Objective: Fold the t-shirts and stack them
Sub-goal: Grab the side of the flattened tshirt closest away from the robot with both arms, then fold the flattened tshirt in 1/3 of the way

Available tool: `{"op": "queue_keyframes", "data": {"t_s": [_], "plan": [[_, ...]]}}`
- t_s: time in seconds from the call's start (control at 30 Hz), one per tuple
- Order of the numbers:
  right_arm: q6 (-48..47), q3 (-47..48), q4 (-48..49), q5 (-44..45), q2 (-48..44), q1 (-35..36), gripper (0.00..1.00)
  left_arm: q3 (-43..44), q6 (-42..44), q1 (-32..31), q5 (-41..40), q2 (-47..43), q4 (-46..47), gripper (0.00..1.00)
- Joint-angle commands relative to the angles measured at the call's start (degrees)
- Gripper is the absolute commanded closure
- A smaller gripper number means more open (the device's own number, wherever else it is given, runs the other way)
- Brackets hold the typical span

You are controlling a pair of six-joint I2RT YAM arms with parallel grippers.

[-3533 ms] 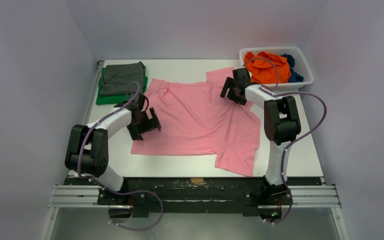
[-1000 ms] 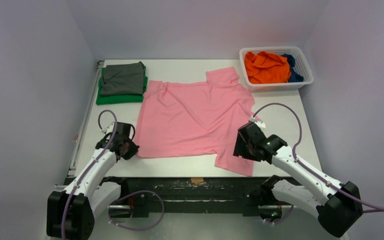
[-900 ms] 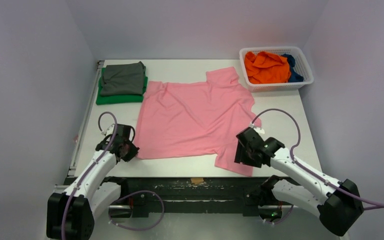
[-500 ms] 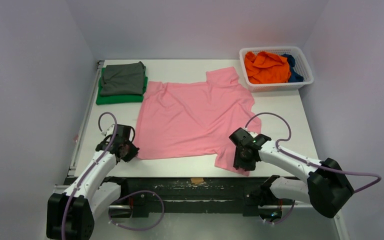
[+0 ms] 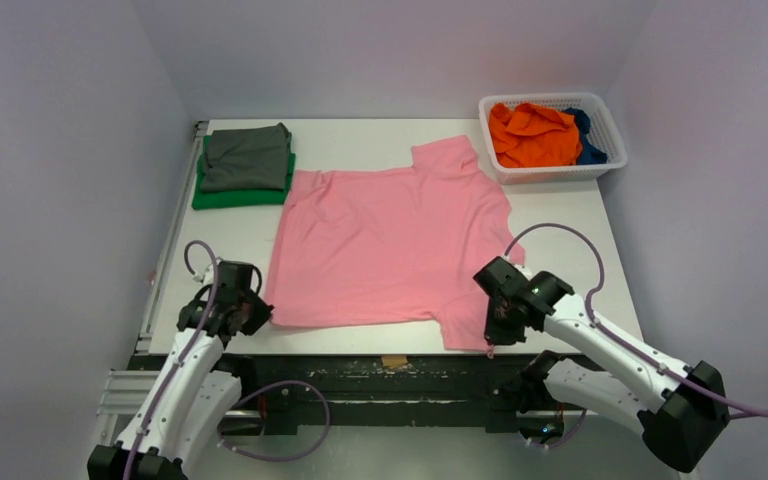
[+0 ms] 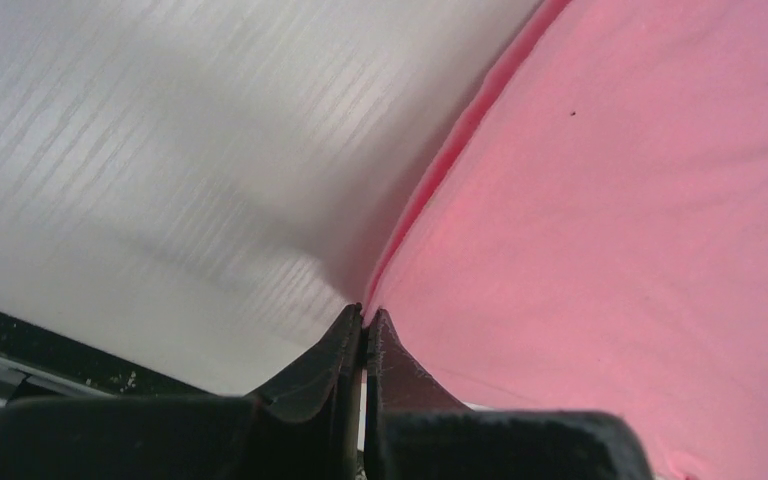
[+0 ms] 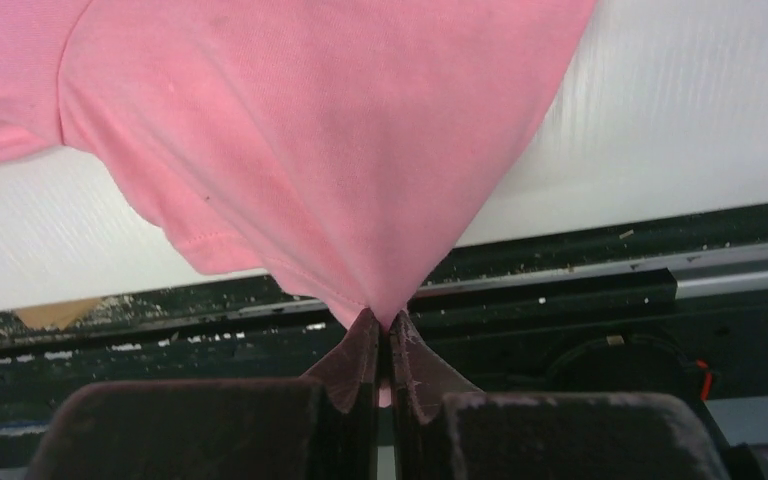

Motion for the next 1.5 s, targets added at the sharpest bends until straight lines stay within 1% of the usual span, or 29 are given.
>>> {"op": "queue_keyframes", "data": {"t_s": [0.0,0.1,0.17,0.27,0.33,0.47,0.57,0.7,0.83,1.0,1.17,1.3,1.47], "plan": [[1.7,1.3,-11.1,-5.0,-3.5,1.1,1.00,-0.2,-2.4,-0.6,2.4,-7.2,-9.7,1.00],[2.1,-0.3,-11.0,-7.4,-5.6,1.4,1.00,-1.3,-4.0,-2.2,4.4,-11.7,-10.6,1.00],[1.9,-0.2,-10.5,-7.1,-5.7,1.4,1.00,-0.9,-4.5,-3.0,4.6,-13.1,-11.4,1.00],[1.4,1.9,-8.2,-5.5,-5.1,1.4,1.00,0.3,-4.0,-3.2,3.2,-12.7,-10.3,1.00],[1.3,3.7,-4.9,-4.3,-4.3,1.3,1.00,1.7,-3.5,-3.2,2.3,-10.9,-8.3,1.00],[-0.9,9.3,-1.1,2.5,-0.3,0.7,1.00,4.9,-2.4,-3.1,1.7,-4.8,-1.6,1.00],[-3.7,13.2,1.5,6.9,1.9,-1.9,1.00,7.8,-2.0,-2.8,0.3,1.6,1.9,1.00],[-9.2,15.9,6.2,4.5,4.7,-9.3,1.00,12.4,-1.4,-2.5,0.3,10.2,5.8,1.00],[-11.5,18.8,10.6,5.6,8.0,-12.2,1.00,15.9,-2.1,-1.9,-1.6,15.5,8.5,1.00],[-14.6,22.9,13.2,4.4,14.3,-17.2,1.00,19.8,-2.0,-0.6,-6.9,19.8,7.8,1.00],[-16.3,25.1,18.1,2.5,18.5,-21.0,1.00,22.6,-1.1,0.6,-7.3,25.8,10.7,1.00],[-18.0,28.8,19.6,1.2,24.8,-22.8,1.00,28.4,-0.1,1.0,-5.7,33.7,10.9,1.00],[-19.8,35.2,23.0,-1.1,35.8,-26.3,1.00,35.4,-0.4,2.5,-8.3,43.2,9.5,1.00]]}}
